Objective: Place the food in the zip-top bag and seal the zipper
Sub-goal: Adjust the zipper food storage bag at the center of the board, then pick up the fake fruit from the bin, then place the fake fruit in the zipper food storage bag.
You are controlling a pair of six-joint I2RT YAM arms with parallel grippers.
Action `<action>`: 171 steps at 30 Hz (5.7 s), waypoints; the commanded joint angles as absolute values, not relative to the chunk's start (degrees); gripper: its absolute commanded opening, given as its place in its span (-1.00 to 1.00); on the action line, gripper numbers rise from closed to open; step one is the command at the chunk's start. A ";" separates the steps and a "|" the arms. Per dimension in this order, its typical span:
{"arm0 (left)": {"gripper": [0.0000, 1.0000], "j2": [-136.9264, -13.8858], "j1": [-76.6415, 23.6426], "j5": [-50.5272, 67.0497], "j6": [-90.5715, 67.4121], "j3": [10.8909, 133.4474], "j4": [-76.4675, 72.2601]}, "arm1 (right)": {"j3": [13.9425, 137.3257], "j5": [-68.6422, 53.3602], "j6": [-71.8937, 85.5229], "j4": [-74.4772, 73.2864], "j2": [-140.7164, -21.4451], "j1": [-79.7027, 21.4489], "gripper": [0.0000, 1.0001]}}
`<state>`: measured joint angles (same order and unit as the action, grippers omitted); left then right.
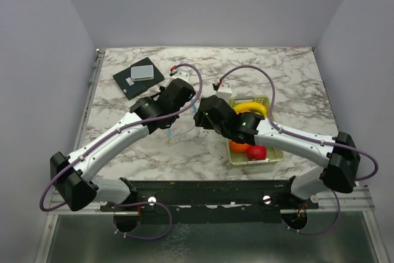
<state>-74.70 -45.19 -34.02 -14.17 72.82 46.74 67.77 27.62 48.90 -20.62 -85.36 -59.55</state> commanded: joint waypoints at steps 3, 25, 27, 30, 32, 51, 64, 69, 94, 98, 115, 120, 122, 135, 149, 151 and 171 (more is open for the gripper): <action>-1.00 -74.94 -45.88 -36.84 -15.09 72.26 43.97 | 69.23 32.37 47.00 -26.54 -80.29 -59.33 0.07; -1.00 -71.67 -47.08 -30.97 -15.89 64.31 34.08 | 64.16 43.71 46.57 -45.54 -67.71 -52.23 0.96; -1.00 -71.38 -47.06 -30.46 -16.04 63.54 33.56 | 63.87 43.08 46.52 -46.41 -67.62 -50.77 1.00; -1.00 -70.96 -47.09 -29.95 -16.20 62.57 33.08 | 62.93 42.53 46.84 -47.22 -67.44 -48.70 1.00; -1.00 -70.85 -47.19 -29.88 -16.07 62.26 32.98 | 61.88 41.59 47.41 -47.20 -67.26 -46.57 1.00; -1.00 -70.03 -47.27 -31.03 -15.23 60.26 32.83 | 54.79 34.23 46.05 -42.07 -68.64 -36.74 1.00; -1.00 -69.97 -47.27 -30.94 -15.24 60.11 32.86 | 50.82 29.93 45.81 -37.06 -70.18 -33.60 0.98; -1.00 -70.00 -47.22 -30.93 -15.24 60.12 32.87 | 50.05 28.27 45.46 -35.24 -70.60 -32.58 0.90; -1.00 -70.46 -47.30 -31.10 -14.91 59.94 32.87 | 49.96 26.69 43.14 -35.68 -66.62 -31.63 -0.23; -1.00 -70.53 -47.35 -31.10 -14.74 59.94 32.87 | 51.39 26.02 42.52 -36.71 -64.84 -31.64 -0.27; -1.00 -70.24 -47.35 -30.91 -14.61 59.94 32.87 | 53.83 6.00 36.02 -27.65 -60.89 -32.31 -0.38; -1.00 -70.13 -47.36 -30.93 -14.55 59.94 32.87 | 54.68 1.87 36.74 -24.26 -61.89 -34.45 -0.41; -1.00 -70.13 -47.30 -30.91 -14.60 59.94 32.87 | 54.89 1.26 37.35 -22.89 -62.48 -35.83 -0.41; -1.00 -69.82 -47.33 -30.59 -14.61 59.89 32.78 | 58.53 0.89 42.53 -13.11 -70.59 -45.01 -0.41; -1.00 -69.01 -47.37 -29.63 -14.81 59.90 32.45 | 62.25 0.44 45.66 -7.71 -79.30 -48.05 -0.42; -1.00 -68.56 -47.37 -29.50 -14.92 59.81 32.28 | 62.40 0.44 46.16 -7.39 -80.20 -48.29 -0.42; -1.00 -65.13 -47.32 -27.41 -14.56 58.89 29.88 | 67.79 6.39 45.70 -13.41 -88.08 -52.38 -0.19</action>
